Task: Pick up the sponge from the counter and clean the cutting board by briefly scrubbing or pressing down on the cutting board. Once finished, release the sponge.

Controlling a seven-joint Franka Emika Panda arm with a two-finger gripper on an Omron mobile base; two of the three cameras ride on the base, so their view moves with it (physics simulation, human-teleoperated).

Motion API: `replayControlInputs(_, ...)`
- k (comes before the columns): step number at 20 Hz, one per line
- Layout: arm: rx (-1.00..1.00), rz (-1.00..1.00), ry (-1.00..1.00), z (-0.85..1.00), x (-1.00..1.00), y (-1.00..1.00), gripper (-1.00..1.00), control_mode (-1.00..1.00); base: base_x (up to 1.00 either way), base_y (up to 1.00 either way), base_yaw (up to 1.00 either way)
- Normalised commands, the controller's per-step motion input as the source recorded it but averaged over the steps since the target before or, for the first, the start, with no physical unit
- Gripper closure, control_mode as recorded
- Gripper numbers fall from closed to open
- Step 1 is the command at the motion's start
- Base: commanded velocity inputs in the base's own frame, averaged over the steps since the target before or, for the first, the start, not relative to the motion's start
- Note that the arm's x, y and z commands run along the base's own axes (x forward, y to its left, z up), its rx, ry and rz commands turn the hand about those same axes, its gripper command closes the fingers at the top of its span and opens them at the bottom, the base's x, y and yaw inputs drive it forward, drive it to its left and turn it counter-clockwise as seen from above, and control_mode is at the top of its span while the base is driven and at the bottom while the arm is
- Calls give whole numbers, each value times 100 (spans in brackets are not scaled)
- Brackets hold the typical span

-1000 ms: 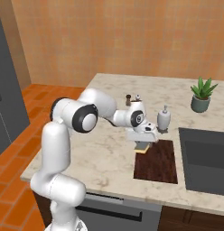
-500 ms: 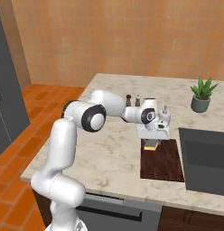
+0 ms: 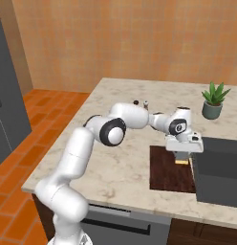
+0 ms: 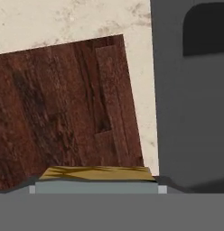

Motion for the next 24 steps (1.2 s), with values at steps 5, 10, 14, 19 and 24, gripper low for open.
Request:
replayControlInputs(5, 7, 3, 1, -63, -85, -60, 100, -100, 0, 0, 0)
replayControlInputs(10, 18, 0, 0, -72, -100, -2, 100, -100, 0, 0, 0)
replayControlInputs(14, 13, 0, -8, -43, -100, 3, 100, -100, 0, 0, 0)
replayControlInputs(19, -7, 0, -34, -2, -100, 30, 100, -100, 0, 0, 0)
replayControlInputs(24, -24, 0, -32, 8, -69, 94, 100, -100, 0, 0, 0)
